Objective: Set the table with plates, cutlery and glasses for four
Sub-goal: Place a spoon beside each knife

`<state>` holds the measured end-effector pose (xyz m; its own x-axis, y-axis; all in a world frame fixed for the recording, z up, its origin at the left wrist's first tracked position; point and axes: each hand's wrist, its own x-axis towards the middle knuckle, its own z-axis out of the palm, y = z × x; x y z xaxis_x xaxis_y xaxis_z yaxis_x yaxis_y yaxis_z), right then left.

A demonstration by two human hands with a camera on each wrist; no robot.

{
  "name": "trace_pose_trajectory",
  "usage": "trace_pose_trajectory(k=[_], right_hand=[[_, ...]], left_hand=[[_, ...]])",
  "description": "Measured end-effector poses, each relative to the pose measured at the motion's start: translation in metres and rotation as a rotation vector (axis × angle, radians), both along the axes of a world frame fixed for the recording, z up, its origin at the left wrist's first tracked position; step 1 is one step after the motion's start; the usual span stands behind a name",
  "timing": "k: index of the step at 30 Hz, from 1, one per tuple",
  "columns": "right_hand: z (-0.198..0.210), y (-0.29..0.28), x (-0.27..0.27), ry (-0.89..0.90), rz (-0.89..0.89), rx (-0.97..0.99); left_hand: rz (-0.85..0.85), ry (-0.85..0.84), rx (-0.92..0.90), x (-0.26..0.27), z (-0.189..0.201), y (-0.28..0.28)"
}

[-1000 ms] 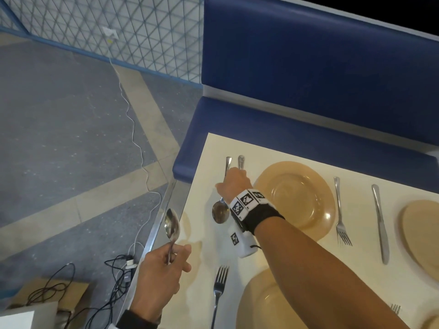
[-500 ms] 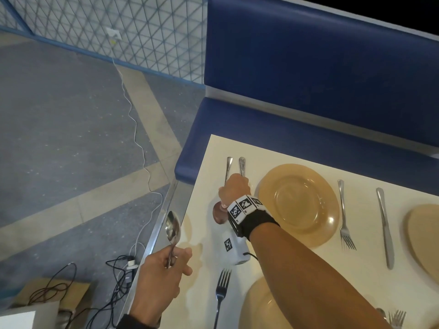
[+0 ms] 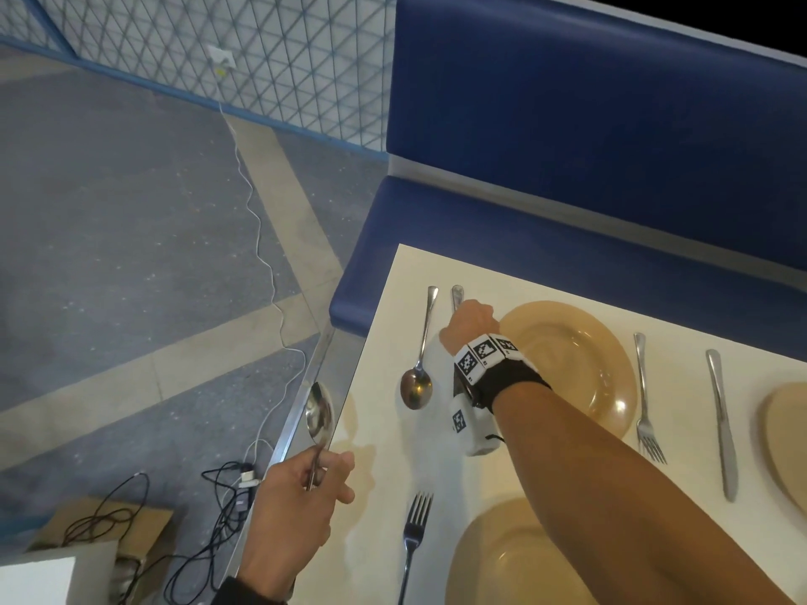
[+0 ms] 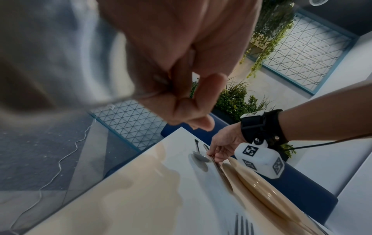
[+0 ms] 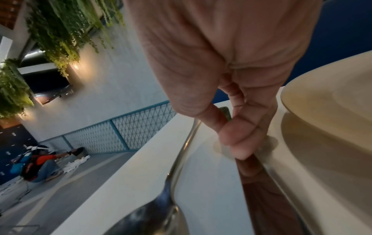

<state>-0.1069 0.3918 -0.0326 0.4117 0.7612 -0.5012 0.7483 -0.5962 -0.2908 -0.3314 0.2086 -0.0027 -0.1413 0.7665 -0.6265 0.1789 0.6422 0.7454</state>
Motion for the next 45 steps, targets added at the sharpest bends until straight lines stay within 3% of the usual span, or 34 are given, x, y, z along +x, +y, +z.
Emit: trace_pose_trajectory(k=[45], right_hand=[[-0.007, 0.001, 0.007, -0.015, -0.026, -0.061]], left_hand=[[-0.012, 0.038, -0.031, -0.009, 0.000, -0.004]])
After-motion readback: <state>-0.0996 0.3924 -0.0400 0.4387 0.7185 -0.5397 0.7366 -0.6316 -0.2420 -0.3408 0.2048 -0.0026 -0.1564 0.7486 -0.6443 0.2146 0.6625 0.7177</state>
